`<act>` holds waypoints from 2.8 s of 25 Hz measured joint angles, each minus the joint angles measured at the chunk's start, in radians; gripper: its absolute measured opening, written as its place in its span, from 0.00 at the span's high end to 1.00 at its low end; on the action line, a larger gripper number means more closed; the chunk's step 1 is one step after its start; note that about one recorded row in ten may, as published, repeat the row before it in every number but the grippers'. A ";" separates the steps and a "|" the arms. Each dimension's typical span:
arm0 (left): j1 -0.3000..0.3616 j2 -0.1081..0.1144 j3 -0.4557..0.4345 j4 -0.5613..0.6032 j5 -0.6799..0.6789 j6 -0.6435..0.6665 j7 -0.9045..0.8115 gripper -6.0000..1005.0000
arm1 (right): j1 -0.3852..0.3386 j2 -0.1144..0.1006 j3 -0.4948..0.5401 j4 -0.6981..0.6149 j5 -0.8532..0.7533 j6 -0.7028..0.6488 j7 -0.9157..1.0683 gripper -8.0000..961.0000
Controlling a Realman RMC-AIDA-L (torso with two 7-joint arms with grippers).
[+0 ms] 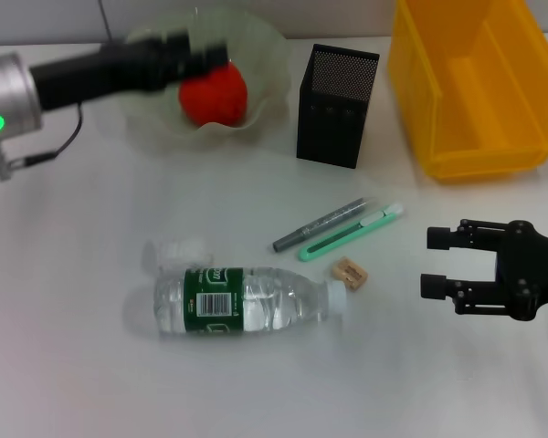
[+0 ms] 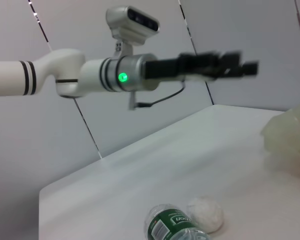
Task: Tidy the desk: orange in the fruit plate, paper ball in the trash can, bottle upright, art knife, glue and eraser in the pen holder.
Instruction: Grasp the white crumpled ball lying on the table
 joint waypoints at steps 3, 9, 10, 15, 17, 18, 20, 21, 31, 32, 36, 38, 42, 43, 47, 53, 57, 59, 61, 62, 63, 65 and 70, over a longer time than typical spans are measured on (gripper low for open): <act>0.025 0.019 0.010 0.061 0.133 0.079 -0.069 0.23 | 0.002 0.000 0.001 -0.001 0.000 -0.001 0.000 0.23; 0.027 0.028 0.004 0.057 0.278 0.128 -0.066 0.16 | 0.002 -0.001 -0.005 -0.002 -0.004 -0.004 -0.001 0.23; 0.027 0.026 0.006 0.055 0.283 0.131 -0.062 0.15 | 0.001 -0.001 -0.006 -0.002 -0.004 -0.004 -0.003 0.23; 0.029 0.016 0.003 0.053 0.287 0.157 -0.041 0.15 | 0.001 -0.004 -0.007 0.001 -0.007 -0.002 -0.011 0.23; 0.029 0.016 0.003 0.053 0.286 0.160 -0.039 0.15 | 0.000 -0.006 -0.007 0.002 -0.007 -0.002 -0.011 0.23; 0.029 0.016 0.003 0.053 0.286 0.160 -0.039 0.15 | 0.000 -0.007 -0.007 0.002 -0.008 -0.002 -0.011 0.23; 0.030 0.015 0.005 0.053 0.288 0.169 -0.041 0.15 | 0.000 -0.007 -0.008 0.002 -0.008 -0.001 -0.013 0.23; 0.030 0.015 0.007 0.053 0.289 0.172 -0.043 0.15 | 0.000 -0.007 -0.008 0.003 -0.008 -0.001 -0.013 0.23; 0.035 0.011 0.014 0.053 0.373 0.159 -0.039 0.16 | 0.000 -0.008 -0.007 0.002 -0.008 -0.003 -0.014 0.23; 0.031 0.000 0.015 0.053 0.419 0.144 -0.038 0.16 | 0.000 -0.008 -0.007 0.002 -0.008 -0.003 -0.014 0.23; 0.025 -0.014 0.015 0.053 0.478 0.118 -0.038 0.16 | -0.001 -0.008 -0.008 0.003 -0.008 -0.003 -0.015 0.23; 0.024 -0.021 0.015 0.053 0.497 0.093 -0.038 0.16 | -0.002 -0.008 -0.008 0.003 -0.008 -0.004 -0.015 0.23; 0.023 -0.026 0.015 0.053 0.520 0.076 -0.037 0.16 | -0.006 -0.008 -0.008 0.003 -0.008 -0.004 -0.015 0.23; 0.023 -0.026 0.015 0.053 0.520 0.076 -0.037 0.16 | -0.006 -0.008 -0.008 0.003 -0.008 -0.005 -0.015 0.23; 0.022 -0.030 0.015 0.053 0.525 0.057 -0.037 0.16 | -0.008 -0.008 -0.008 0.003 -0.009 -0.005 -0.015 0.23; 0.017 -0.037 0.015 0.053 0.561 0.045 -0.037 0.16 | -0.009 -0.008 -0.008 0.003 -0.009 -0.005 -0.015 0.23; 0.012 -0.045 0.015 0.054 0.586 0.039 -0.036 0.17 | -0.009 -0.008 -0.008 0.003 -0.009 -0.005 -0.015 0.23; 0.011 -0.046 0.015 0.054 0.588 0.038 -0.036 0.17 | -0.009 -0.008 -0.008 0.003 -0.009 -0.005 -0.015 0.23; 0.008 -0.046 0.015 0.054 0.588 0.038 -0.036 0.17 | -0.009 -0.008 -0.008 0.003 -0.009 -0.005 -0.015 0.23; 0.007 -0.046 0.015 0.054 0.588 0.038 -0.036 0.17 | -0.009 -0.008 -0.008 0.003 -0.009 -0.005 -0.015 0.23; 0.007 -0.047 0.015 0.054 0.589 0.038 -0.036 0.17 | -0.009 -0.008 -0.008 0.003 -0.009 -0.005 -0.015 0.23; 0.007 -0.047 0.015 0.054 0.589 0.038 -0.036 0.17 | -0.009 -0.007 -0.008 0.003 -0.009 -0.005 -0.015 0.23; 0.002 -0.047 0.015 0.054 0.591 0.027 -0.036 0.19 | -0.007 -0.006 -0.008 0.003 -0.009 -0.005 -0.015 0.23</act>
